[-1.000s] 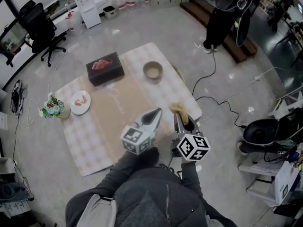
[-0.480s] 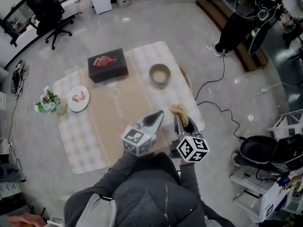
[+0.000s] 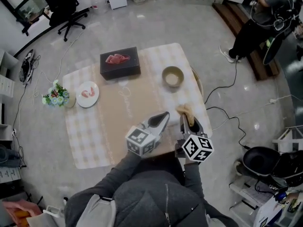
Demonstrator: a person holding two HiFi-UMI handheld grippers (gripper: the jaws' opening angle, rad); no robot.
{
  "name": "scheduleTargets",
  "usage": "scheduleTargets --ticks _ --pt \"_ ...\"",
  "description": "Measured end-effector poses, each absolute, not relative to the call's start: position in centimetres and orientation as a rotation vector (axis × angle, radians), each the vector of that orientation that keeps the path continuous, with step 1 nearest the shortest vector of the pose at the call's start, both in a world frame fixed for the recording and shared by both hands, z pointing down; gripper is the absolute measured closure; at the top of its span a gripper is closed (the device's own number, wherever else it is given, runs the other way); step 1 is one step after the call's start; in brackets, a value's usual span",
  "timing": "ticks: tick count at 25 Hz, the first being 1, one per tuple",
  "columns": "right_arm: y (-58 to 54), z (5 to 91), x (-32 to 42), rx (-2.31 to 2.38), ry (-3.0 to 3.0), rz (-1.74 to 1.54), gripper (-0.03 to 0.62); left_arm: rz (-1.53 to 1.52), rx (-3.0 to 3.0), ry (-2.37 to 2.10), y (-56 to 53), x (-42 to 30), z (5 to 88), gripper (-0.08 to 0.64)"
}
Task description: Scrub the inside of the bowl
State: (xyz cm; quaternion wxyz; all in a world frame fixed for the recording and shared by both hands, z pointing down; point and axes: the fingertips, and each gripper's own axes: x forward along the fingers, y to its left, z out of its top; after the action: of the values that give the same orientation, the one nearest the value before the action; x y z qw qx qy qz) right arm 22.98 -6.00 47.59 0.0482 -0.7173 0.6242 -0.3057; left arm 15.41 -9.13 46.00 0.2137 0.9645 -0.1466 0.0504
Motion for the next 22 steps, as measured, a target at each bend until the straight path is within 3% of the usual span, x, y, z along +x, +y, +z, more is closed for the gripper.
scheduleTargets --ticks 22 --pt "-10.7 46.0 27.4 -2.106 2.153 -0.948 0.483 0.147 2.646 -0.673 -15.4 17.9 46.1 0.549"
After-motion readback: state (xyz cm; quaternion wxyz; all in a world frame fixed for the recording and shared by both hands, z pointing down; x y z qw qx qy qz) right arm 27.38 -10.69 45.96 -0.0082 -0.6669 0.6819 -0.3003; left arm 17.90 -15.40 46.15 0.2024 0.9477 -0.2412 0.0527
